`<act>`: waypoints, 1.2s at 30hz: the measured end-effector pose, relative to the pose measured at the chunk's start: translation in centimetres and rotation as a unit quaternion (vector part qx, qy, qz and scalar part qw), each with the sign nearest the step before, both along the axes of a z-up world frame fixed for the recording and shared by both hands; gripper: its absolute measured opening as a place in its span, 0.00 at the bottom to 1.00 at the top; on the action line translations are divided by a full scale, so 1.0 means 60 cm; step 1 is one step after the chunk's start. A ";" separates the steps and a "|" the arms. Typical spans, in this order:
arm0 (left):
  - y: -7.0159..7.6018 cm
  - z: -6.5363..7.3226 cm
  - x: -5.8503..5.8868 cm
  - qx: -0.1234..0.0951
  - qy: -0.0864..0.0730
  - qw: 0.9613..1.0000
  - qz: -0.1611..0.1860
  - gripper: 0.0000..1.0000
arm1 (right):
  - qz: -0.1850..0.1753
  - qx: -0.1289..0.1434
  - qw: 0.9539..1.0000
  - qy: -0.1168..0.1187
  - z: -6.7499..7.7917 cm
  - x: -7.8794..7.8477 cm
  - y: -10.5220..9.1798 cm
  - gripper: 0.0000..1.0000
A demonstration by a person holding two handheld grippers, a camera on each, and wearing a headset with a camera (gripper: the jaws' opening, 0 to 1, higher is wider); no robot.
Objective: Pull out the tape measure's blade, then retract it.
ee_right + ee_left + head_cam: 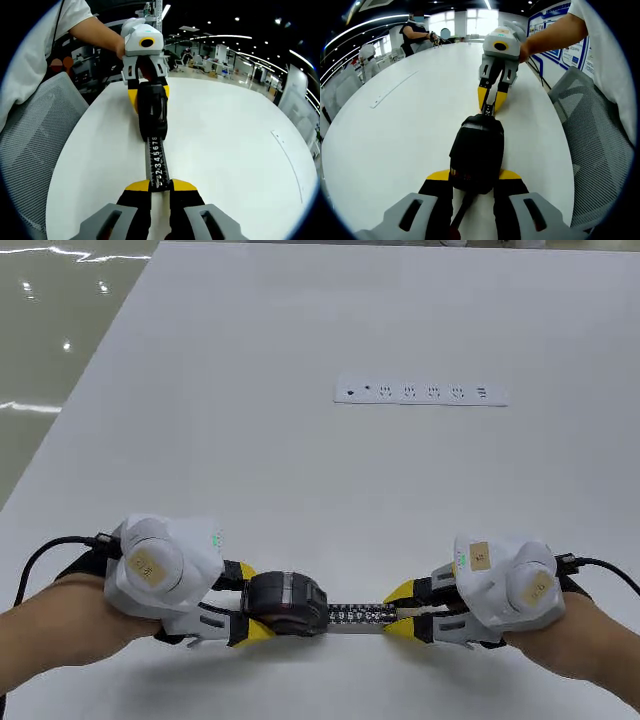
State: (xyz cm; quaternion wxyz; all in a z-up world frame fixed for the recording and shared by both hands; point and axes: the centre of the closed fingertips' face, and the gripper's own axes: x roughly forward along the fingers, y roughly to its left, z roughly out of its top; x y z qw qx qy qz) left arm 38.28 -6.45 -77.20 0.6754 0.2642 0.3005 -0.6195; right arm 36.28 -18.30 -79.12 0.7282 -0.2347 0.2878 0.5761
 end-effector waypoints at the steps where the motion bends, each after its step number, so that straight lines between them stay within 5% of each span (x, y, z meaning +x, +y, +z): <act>1: 0.000 0.000 0.000 0.000 0.001 1.000 0.001 0.25 | -0.001 -0.002 1.000 0.000 -0.001 0.000 -0.003 0.09; 36: -0.001 -0.001 0.000 0.003 0.001 1.000 -0.001 0.25 | -0.022 -0.051 0.998 0.002 -0.001 -0.015 -0.108 0.09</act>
